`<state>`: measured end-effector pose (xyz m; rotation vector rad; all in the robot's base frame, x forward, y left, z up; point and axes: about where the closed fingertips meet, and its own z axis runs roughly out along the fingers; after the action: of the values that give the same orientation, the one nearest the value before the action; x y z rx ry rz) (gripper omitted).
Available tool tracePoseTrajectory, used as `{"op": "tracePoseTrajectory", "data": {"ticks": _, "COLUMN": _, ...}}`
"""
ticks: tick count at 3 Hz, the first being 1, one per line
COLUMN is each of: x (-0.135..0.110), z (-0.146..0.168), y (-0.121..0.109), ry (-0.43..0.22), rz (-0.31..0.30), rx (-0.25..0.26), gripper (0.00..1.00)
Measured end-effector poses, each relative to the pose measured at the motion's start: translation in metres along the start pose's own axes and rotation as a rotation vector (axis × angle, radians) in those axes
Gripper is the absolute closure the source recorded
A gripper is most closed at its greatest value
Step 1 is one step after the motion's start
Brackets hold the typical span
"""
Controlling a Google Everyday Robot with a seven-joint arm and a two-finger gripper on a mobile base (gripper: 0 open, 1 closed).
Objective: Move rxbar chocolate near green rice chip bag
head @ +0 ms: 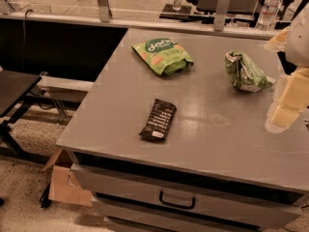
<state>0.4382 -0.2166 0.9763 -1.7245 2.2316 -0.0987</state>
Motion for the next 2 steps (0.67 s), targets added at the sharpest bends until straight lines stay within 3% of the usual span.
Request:
{"op": "tracePoseTrajectory", "data": {"ticks": 1, "x": 0.0000, "z": 0.0000, "y": 0.0000, "ry": 0.000, "rz": 0.000, "rx": 0.000, "gripper": 0.00}}
{"op": "tracePoseTrajectory", "data": {"ticks": 2, "x": -0.0054, "z": 0.0025, "y": -0.0018, "ry": -0.073, "rz": 0.021, "rx": 0.005, "gripper": 0.00}}
